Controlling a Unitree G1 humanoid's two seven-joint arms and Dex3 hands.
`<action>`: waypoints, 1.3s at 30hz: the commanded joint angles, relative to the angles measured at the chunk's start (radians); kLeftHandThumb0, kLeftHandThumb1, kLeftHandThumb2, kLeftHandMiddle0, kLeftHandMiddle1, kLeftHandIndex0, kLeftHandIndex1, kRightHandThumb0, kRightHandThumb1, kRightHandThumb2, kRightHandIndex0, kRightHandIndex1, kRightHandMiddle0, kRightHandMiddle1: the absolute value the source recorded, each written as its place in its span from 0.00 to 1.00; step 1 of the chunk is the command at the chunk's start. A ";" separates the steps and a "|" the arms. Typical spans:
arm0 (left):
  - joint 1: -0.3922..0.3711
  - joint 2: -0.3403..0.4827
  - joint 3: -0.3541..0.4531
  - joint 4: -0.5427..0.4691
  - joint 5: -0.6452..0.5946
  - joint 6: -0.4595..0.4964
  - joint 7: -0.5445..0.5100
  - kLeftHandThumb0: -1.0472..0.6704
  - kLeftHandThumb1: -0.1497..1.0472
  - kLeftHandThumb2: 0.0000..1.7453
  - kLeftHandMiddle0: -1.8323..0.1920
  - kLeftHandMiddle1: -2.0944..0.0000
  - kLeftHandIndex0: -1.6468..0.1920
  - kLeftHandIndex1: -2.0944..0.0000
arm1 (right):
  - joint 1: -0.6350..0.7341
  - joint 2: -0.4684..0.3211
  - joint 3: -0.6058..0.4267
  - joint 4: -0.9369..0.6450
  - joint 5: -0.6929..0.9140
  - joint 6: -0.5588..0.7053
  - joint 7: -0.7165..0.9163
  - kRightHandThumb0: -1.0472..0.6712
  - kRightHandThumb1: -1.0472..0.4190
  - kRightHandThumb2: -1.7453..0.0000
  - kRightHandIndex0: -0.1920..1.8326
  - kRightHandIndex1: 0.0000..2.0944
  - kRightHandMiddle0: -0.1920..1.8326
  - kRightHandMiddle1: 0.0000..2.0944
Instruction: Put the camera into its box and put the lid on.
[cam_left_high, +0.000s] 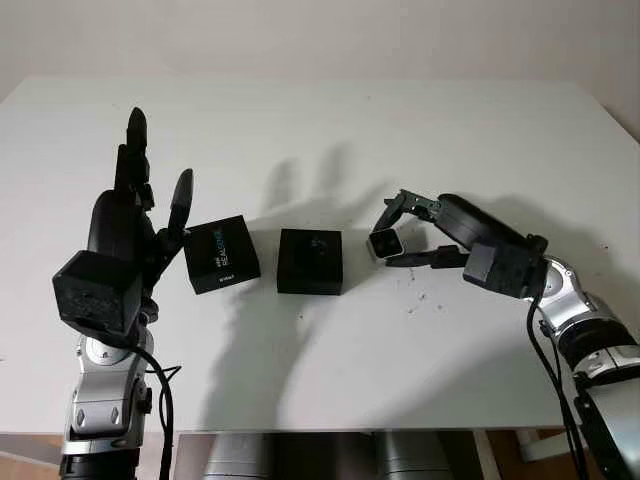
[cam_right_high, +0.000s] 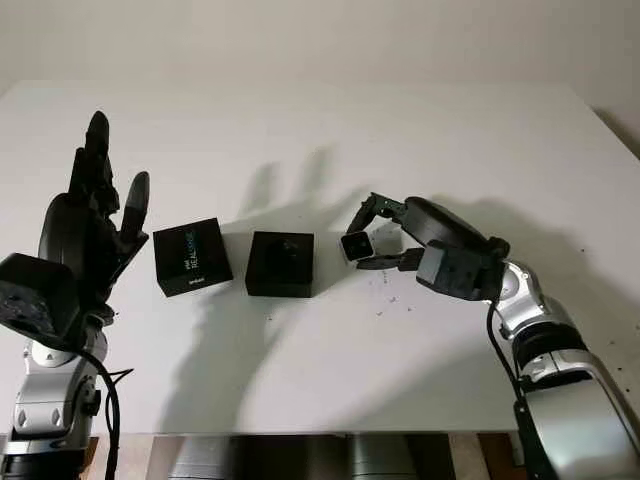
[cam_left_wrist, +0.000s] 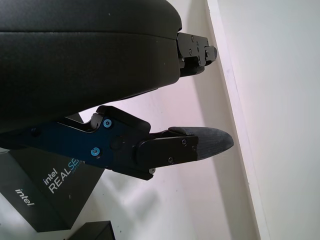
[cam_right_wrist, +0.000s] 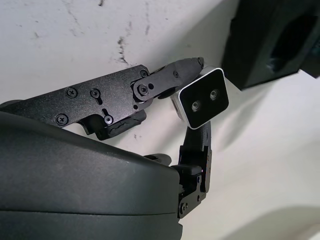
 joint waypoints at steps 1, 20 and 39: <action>0.003 0.012 0.009 -0.001 -0.006 -0.008 -0.006 0.29 1.00 0.28 0.91 0.97 0.92 0.97 | 0.012 0.011 -0.021 -0.021 0.013 -0.016 -0.008 0.35 0.03 0.97 0.25 0.03 0.23 0.68; 0.003 0.014 0.008 -0.024 0.006 0.030 -0.010 0.28 1.00 0.28 0.91 0.98 0.93 0.98 | 0.135 0.104 -0.138 -0.310 0.200 0.187 0.079 0.31 0.03 0.97 0.18 0.01 0.23 0.69; 0.015 -0.002 0.017 -0.048 -0.018 0.036 0.000 0.28 1.00 0.29 0.92 0.98 0.93 0.98 | 0.238 0.302 -0.098 -0.638 0.186 0.484 0.035 0.30 0.03 0.97 0.17 0.02 0.23 0.73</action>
